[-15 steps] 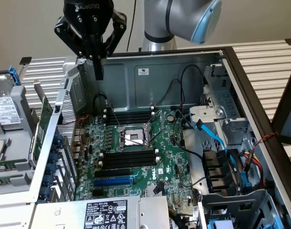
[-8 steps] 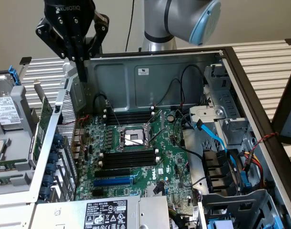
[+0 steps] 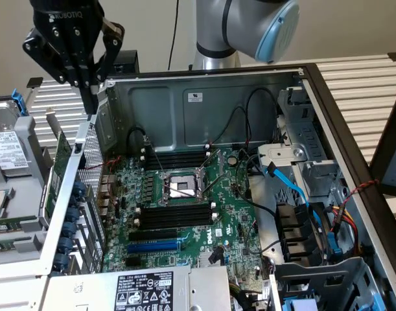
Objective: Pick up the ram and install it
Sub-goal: 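Reach for the ram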
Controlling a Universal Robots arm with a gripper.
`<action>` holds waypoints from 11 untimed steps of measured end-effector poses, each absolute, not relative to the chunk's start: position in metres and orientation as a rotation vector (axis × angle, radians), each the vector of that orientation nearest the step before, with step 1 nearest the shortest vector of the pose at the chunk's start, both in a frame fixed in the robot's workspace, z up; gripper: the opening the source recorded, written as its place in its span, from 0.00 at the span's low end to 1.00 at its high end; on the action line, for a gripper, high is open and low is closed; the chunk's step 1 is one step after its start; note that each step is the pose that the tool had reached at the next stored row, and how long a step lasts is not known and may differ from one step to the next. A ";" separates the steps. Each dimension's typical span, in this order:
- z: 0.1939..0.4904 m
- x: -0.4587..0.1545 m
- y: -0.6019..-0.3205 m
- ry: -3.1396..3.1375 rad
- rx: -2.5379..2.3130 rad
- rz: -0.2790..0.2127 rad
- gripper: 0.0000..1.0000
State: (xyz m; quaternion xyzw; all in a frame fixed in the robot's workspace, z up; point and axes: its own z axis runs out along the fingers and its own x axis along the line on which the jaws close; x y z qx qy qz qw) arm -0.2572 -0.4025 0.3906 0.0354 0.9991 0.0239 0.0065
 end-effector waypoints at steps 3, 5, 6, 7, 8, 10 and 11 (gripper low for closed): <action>0.390 -0.271 -0.403 3.126 0.111 0.075 0.11; 0.389 -0.280 -0.403 3.126 0.111 0.075 0.11; 0.389 -0.285 -0.403 3.126 0.111 0.075 0.11; 0.389 -0.289 -0.403 3.127 0.111 0.075 0.11; 0.389 -0.294 -0.403 3.129 0.111 0.075 0.11; 0.389 -0.303 -0.403 3.134 0.112 0.075 0.11; 0.389 -0.307 -0.403 3.137 0.112 0.074 0.11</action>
